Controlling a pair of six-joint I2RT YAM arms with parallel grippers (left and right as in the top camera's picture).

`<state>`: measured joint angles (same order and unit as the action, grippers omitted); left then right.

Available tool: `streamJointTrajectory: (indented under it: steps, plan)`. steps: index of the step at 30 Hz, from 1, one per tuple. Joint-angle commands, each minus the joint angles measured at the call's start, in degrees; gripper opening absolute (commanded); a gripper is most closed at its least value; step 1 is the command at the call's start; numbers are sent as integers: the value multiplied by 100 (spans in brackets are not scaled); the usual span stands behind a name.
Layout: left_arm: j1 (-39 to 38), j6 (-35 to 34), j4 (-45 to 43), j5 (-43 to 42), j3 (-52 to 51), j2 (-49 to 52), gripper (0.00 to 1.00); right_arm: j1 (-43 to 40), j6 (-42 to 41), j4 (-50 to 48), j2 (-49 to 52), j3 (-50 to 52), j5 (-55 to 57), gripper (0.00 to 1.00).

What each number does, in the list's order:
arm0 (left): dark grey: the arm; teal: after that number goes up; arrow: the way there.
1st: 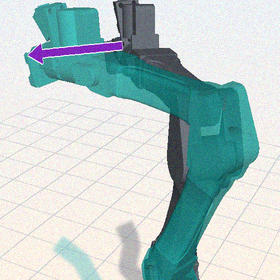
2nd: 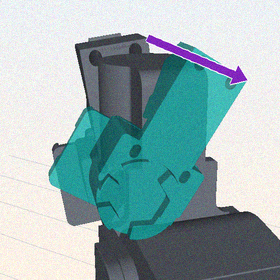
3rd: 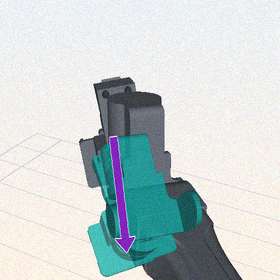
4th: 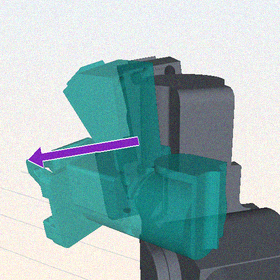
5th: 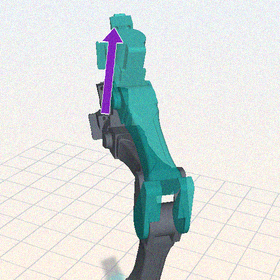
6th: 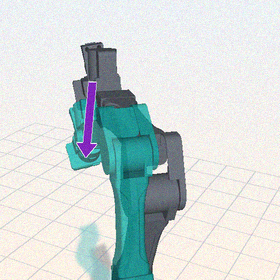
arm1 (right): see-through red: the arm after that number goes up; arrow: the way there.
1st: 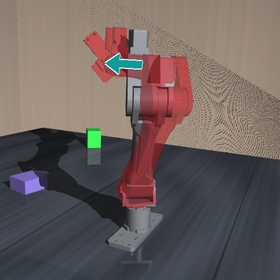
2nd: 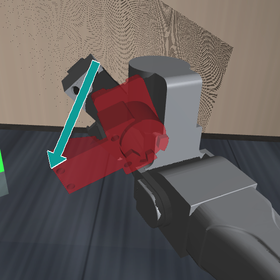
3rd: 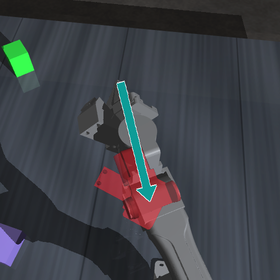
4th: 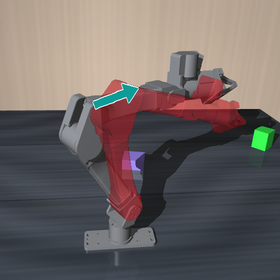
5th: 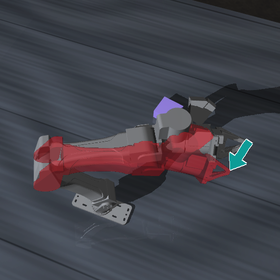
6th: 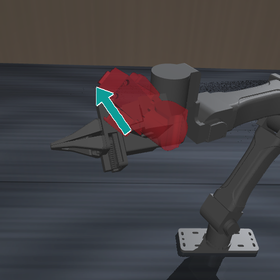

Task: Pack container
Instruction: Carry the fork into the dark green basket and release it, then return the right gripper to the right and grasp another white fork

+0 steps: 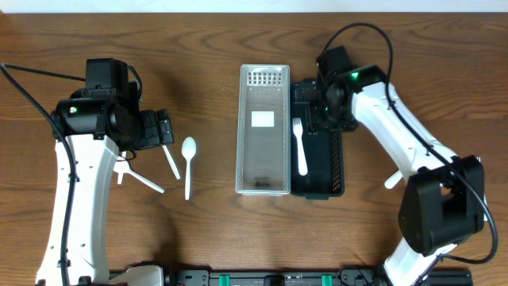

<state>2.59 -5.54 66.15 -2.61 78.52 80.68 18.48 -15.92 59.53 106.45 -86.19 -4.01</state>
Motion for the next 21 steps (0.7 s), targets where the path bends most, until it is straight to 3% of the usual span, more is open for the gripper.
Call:
streamJointTrajectory:
  steps: [1, 2, 5, 12, 21]
  plan:
    - [24, 59, 26, 66, 105, 2, 98, -422, -369, 50, -702, -415, 313, 52]
    - [24, 59, 24, 66, 105, 2, 98, -592, -592, 52, -870, -413, 396, 52]
    - [24, 59, 22, 66, 105, 2, 98, -1401, -1132, 118, -1307, -409, 411, 99]
    - [24, 59, 24, 66, 105, 2, 98, -2918, -1198, 341, -1377, 208, 398, 99]
    - [24, 59, 24, 66, 105, 2, 98, -3309, -1296, -1047, -1349, 2310, 555, 99]
